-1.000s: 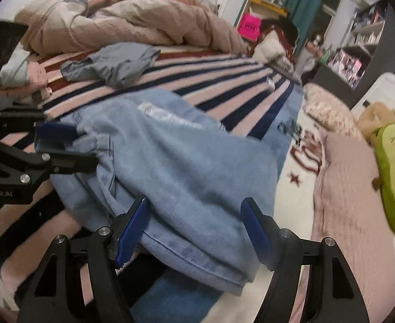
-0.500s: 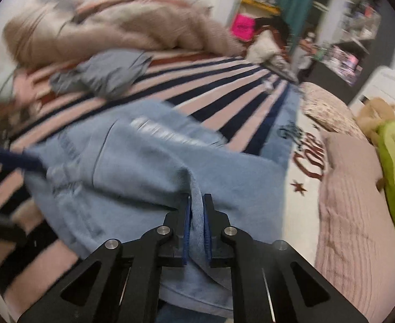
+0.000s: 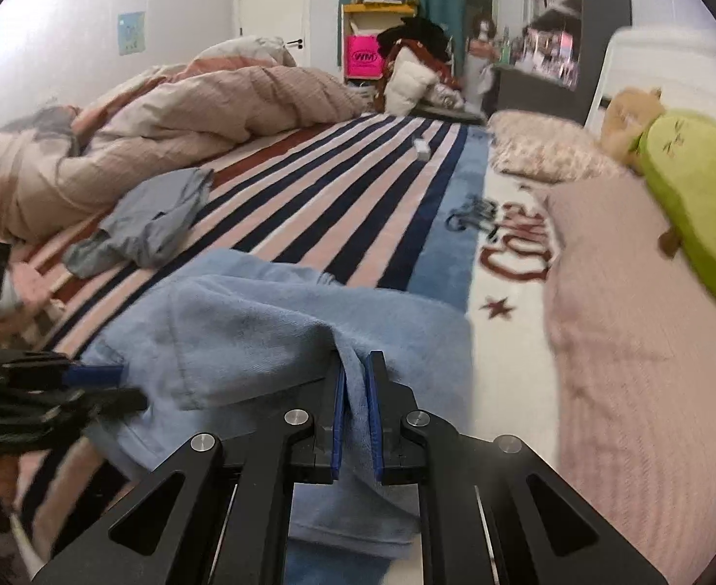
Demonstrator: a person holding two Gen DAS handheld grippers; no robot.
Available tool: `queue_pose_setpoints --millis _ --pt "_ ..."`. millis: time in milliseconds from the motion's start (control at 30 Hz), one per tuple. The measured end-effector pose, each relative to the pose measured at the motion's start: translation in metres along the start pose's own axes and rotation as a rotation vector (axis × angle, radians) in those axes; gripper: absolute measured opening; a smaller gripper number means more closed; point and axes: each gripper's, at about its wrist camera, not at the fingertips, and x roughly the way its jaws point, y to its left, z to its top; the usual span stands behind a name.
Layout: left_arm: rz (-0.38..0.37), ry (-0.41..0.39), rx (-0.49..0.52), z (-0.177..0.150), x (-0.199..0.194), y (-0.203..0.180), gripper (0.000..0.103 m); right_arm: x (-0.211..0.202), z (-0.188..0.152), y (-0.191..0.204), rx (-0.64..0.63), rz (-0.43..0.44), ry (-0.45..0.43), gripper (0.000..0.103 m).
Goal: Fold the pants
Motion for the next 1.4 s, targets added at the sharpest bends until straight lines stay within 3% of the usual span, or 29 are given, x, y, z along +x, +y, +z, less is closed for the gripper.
queue_pose_setpoints --millis 67,133,267,333,367,400,433,467,567,667,833,967,1100,1400 --pt "0.044 -0.038 0.007 0.007 -0.005 0.007 0.001 0.001 0.002 -0.002 0.026 0.037 0.005 0.003" --pt "0.157 -0.107 0.006 0.019 -0.017 0.017 0.0 0.002 0.006 -0.001 0.043 0.061 0.002 0.003" --pt "0.111 -0.109 -0.013 0.027 -0.027 0.029 0.0 0.0 0.013 0.004 0.076 0.135 -0.004 0.003" --pt "0.083 -0.104 0.004 0.025 -0.03 0.026 0.007 0.0 0.012 0.008 0.078 0.155 0.003 0.003" --pt "0.032 -0.09 0.003 0.025 -0.028 0.024 0.027 0.001 0.012 0.01 0.08 0.161 0.006 0.003" --pt "-0.021 -0.083 -0.002 0.024 -0.027 0.023 0.057 0.001 0.011 0.01 0.08 0.161 0.008 0.003" --pt "-0.082 -0.079 -0.009 0.027 -0.023 0.019 0.065 0.001 0.01 0.011 0.081 0.16 0.01 0.003" --pt "-0.159 -0.067 -0.015 0.027 -0.019 0.016 0.066 0.001 0.01 0.011 0.084 0.162 0.01 0.003" --pt "-0.3 -0.008 -0.003 0.029 -0.004 -0.002 0.066 -0.003 0.012 0.003 0.129 0.176 -0.005 0.003" --pt "-0.394 0.035 0.009 0.031 0.004 -0.019 0.066 -0.011 0.025 -0.003 0.141 0.165 -0.038 0.003" --pt "-0.436 0.06 0.001 0.039 0.012 -0.029 0.068 -0.015 0.044 -0.005 0.129 0.156 -0.063 0.003" --pt "-0.435 0.093 -0.079 0.046 0.031 -0.02 0.07 -0.013 0.042 -0.008 0.137 0.185 -0.049 0.003" --pt "-0.484 0.032 -0.154 0.052 0.026 -0.003 0.07 -0.016 0.022 -0.01 0.129 0.216 -0.02 0.003" --pt "-0.416 0.044 -0.158 0.059 0.037 -0.002 0.071 -0.009 -0.038 -0.002 0.048 0.315 0.111 0.003"
